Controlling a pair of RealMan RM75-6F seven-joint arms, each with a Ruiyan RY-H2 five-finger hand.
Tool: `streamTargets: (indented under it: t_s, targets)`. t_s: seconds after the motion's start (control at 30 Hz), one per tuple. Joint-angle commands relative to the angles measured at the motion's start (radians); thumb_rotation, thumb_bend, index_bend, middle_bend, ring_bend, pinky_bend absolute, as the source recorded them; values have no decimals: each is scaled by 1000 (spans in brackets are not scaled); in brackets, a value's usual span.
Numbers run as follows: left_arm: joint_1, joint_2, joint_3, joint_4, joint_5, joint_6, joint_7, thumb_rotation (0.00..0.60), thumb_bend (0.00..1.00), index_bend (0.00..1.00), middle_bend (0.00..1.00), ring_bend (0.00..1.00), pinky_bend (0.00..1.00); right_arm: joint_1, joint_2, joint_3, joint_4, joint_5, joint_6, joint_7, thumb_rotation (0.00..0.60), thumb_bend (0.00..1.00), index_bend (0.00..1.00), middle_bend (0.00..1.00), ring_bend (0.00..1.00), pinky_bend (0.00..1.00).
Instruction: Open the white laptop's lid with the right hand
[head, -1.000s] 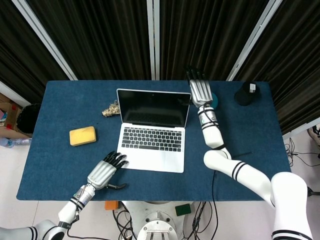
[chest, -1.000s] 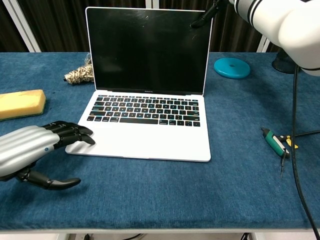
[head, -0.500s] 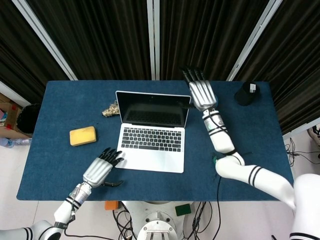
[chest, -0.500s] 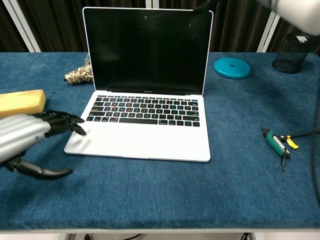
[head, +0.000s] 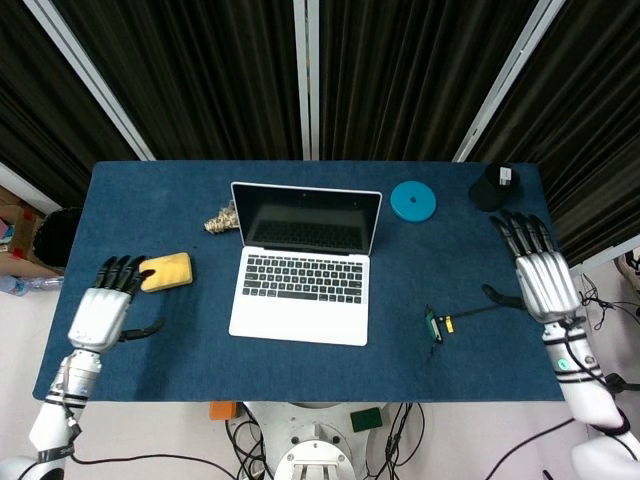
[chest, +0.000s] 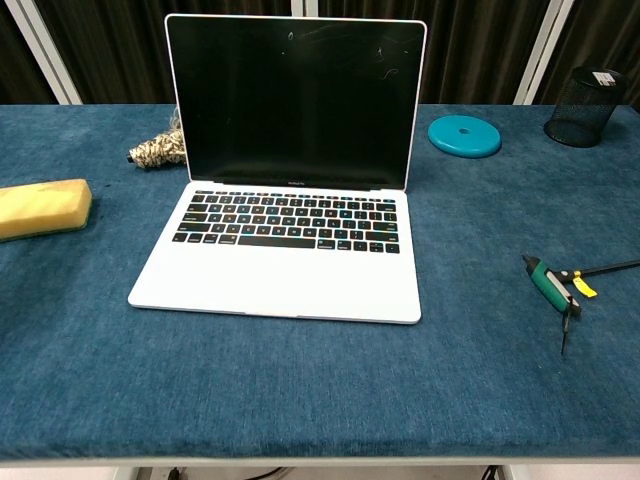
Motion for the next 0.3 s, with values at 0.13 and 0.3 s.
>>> streamTargets:
  t_s: [0.13,0.3]
  targets:
    - [106,55,16,-14,-19,112,-27,413,160,188,67,15,54,-203,-52,-145,221,-126,181,292,600,158,0,0,0,0]
    - [166,66,32,-13,-2,181,-35,445,160,189,67,15,54,-238,-81,-162,299,-156,207,359,600,170,0,0,0,0]
